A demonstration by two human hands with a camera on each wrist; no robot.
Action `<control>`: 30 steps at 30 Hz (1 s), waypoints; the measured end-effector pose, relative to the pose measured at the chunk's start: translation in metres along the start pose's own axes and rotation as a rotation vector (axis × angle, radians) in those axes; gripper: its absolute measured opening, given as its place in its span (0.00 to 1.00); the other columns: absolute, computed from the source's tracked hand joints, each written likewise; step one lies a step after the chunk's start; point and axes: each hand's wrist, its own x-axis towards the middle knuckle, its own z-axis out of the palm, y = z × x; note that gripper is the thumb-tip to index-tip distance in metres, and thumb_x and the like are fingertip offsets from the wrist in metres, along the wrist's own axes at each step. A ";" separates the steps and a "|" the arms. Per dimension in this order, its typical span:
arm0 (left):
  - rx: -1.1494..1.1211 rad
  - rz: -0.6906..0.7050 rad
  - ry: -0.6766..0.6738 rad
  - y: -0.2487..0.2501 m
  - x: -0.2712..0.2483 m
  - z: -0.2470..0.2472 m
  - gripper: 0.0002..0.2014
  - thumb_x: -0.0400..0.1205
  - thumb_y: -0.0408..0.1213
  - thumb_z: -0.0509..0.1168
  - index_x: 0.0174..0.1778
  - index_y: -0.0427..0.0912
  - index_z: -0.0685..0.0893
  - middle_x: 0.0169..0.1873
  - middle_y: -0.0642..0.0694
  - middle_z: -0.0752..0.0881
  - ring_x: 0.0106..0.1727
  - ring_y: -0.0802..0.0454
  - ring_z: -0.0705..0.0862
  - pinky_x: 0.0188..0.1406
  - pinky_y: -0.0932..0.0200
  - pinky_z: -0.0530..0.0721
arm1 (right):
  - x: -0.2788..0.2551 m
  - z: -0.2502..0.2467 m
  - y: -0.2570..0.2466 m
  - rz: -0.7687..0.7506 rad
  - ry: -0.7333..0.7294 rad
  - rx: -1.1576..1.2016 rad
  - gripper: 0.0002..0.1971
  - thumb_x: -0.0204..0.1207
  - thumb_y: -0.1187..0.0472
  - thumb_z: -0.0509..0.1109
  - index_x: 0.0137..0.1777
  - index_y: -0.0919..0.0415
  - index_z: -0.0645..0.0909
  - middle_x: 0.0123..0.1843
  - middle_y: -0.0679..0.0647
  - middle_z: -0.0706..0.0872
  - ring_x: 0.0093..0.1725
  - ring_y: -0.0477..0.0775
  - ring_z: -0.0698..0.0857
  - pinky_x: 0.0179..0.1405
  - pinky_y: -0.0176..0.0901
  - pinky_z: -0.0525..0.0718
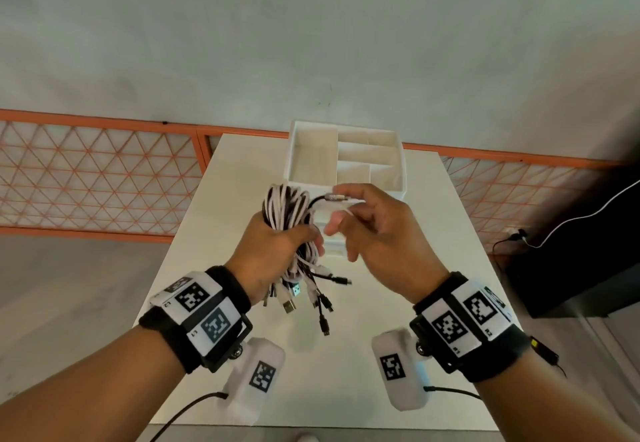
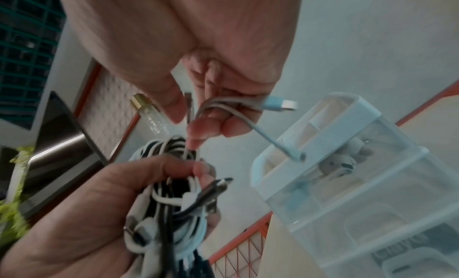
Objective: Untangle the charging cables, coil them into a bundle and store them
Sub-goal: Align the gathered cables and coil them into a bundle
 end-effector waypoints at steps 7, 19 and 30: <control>-0.121 -0.081 0.010 0.009 0.005 -0.010 0.06 0.82 0.32 0.70 0.45 0.31 0.88 0.36 0.36 0.90 0.37 0.45 0.90 0.38 0.53 0.87 | 0.001 -0.017 0.009 0.128 -0.002 0.104 0.09 0.84 0.65 0.69 0.54 0.57 0.91 0.34 0.48 0.87 0.31 0.49 0.84 0.37 0.40 0.85; -0.253 -0.075 -0.077 0.006 -0.005 0.014 0.22 0.74 0.56 0.73 0.45 0.37 0.88 0.40 0.36 0.90 0.45 0.40 0.90 0.49 0.47 0.89 | -0.013 0.037 0.016 -0.395 0.165 -0.290 0.10 0.80 0.66 0.67 0.40 0.60 0.87 0.46 0.54 0.84 0.39 0.49 0.83 0.35 0.43 0.82; -0.116 -0.036 -0.129 0.005 -0.005 -0.009 0.07 0.82 0.32 0.69 0.39 0.34 0.87 0.34 0.36 0.87 0.39 0.39 0.88 0.46 0.46 0.87 | 0.013 -0.019 -0.003 -0.025 0.011 -0.444 0.25 0.84 0.49 0.67 0.81 0.43 0.70 0.71 0.43 0.77 0.55 0.43 0.83 0.53 0.35 0.82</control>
